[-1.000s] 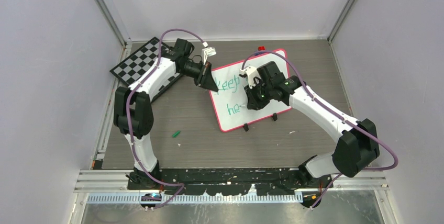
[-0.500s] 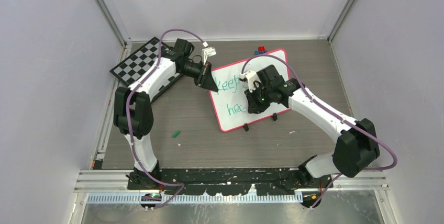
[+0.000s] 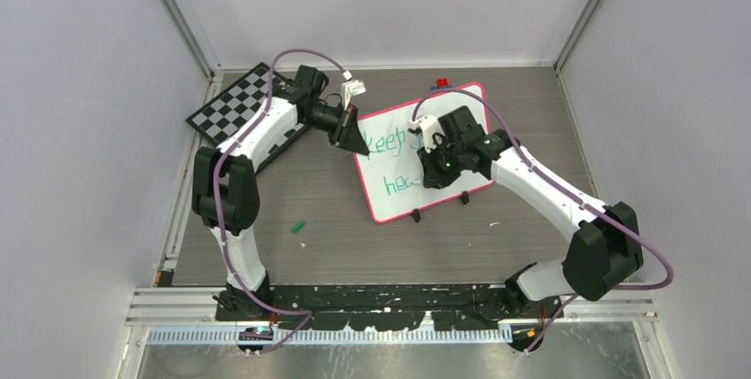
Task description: Write a sentence on the whiteboard
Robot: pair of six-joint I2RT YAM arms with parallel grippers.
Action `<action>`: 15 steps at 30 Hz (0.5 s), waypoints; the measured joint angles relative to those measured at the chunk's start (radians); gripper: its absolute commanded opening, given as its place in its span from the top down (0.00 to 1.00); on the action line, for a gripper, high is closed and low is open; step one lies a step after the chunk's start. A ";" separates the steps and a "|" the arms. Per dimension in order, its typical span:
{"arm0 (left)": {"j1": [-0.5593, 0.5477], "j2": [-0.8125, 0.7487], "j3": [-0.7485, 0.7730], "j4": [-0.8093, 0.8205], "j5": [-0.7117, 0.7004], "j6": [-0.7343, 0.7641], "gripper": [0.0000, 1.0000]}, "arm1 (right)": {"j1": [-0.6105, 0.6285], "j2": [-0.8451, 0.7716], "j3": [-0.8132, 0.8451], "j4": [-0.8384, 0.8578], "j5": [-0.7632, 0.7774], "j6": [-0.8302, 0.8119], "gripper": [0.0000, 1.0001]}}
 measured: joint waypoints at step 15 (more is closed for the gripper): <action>0.000 0.000 0.000 0.000 0.000 0.000 1.00 | -0.003 0.000 0.035 0.002 0.007 0.001 1.00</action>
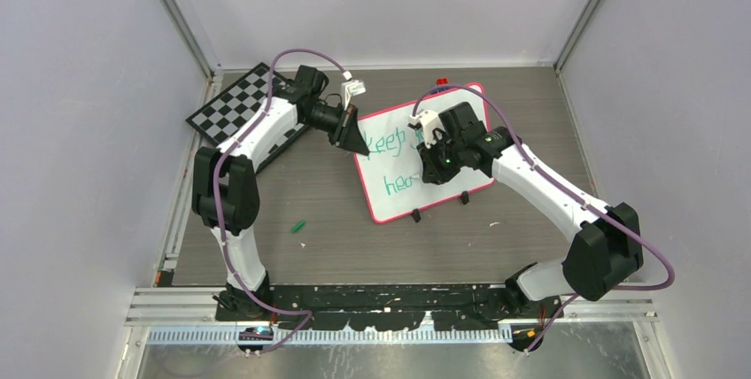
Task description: Write a sentence on the whiteboard
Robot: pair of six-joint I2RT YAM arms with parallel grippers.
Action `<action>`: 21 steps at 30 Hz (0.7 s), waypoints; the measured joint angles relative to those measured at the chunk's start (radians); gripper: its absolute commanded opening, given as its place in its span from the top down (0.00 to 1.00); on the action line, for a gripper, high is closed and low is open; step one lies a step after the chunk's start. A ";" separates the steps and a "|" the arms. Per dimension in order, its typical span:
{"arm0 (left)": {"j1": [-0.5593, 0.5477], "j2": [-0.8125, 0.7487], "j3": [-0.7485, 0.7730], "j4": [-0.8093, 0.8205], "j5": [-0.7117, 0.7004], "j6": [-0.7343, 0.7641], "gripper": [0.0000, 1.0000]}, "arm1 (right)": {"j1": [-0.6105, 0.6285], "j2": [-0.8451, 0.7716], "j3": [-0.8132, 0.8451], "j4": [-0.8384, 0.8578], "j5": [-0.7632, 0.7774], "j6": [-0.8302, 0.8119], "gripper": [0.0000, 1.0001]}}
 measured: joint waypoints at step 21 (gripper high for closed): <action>0.000 0.000 0.000 0.000 0.000 0.001 1.00 | -0.002 -0.011 -0.055 -0.001 -0.018 0.000 1.00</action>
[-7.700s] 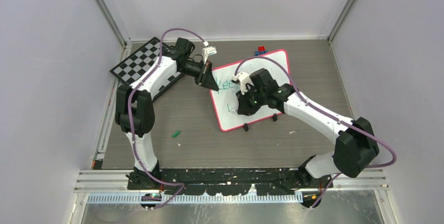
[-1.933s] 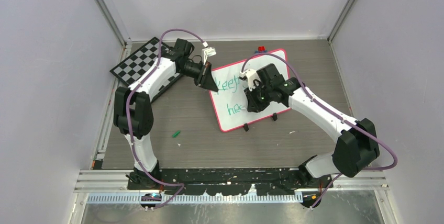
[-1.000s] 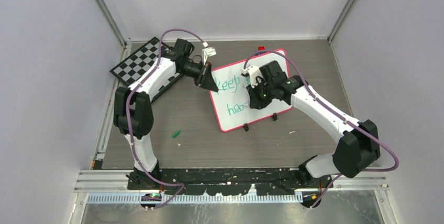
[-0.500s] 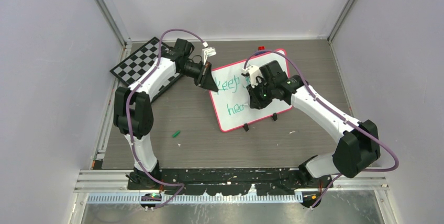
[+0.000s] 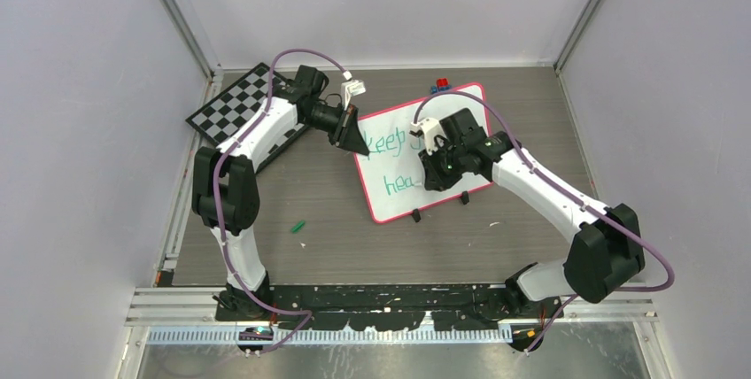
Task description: Write a sentence on the whiteboard
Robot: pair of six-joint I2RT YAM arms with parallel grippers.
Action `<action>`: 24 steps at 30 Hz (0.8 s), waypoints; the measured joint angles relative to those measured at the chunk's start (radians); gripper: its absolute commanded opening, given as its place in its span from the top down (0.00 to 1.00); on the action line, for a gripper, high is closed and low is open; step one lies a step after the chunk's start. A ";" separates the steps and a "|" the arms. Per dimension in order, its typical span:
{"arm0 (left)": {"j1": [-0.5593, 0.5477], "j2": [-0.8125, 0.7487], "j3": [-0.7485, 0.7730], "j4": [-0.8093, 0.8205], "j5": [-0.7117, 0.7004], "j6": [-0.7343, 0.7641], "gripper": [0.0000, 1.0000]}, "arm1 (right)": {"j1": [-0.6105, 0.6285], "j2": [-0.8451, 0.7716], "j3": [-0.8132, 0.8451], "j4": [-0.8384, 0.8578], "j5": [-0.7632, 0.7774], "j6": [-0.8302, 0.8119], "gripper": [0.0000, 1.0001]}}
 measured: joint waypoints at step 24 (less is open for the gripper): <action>-0.003 0.000 0.000 -0.001 0.000 0.001 1.00 | -0.031 -0.048 0.026 -0.024 0.026 -0.003 1.00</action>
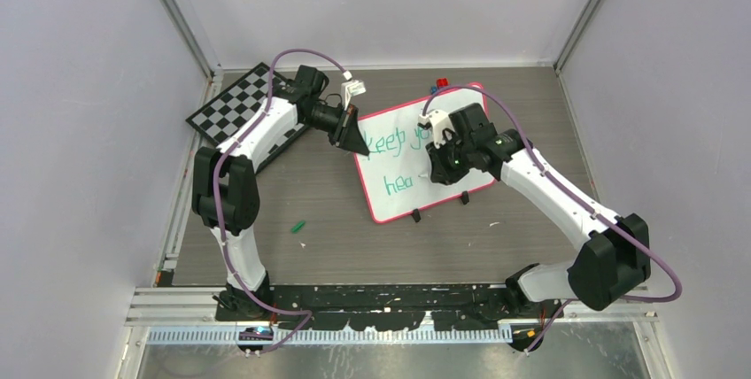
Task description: Write a sentence on the whiteboard
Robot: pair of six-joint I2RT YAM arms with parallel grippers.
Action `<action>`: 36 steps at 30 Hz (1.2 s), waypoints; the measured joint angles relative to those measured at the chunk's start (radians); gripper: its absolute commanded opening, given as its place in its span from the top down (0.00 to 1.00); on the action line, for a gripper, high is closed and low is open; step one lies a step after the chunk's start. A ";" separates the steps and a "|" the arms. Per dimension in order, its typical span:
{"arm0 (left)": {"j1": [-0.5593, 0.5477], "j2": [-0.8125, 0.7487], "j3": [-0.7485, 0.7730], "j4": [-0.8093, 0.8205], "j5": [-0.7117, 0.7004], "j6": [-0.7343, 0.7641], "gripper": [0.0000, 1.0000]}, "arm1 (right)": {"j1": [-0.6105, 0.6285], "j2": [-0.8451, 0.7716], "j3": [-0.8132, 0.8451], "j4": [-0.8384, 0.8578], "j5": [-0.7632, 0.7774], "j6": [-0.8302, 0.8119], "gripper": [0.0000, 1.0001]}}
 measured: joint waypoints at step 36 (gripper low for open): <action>0.000 0.000 0.000 -0.005 -0.005 0.001 1.00 | 0.014 0.047 -0.030 0.025 -0.018 0.019 1.00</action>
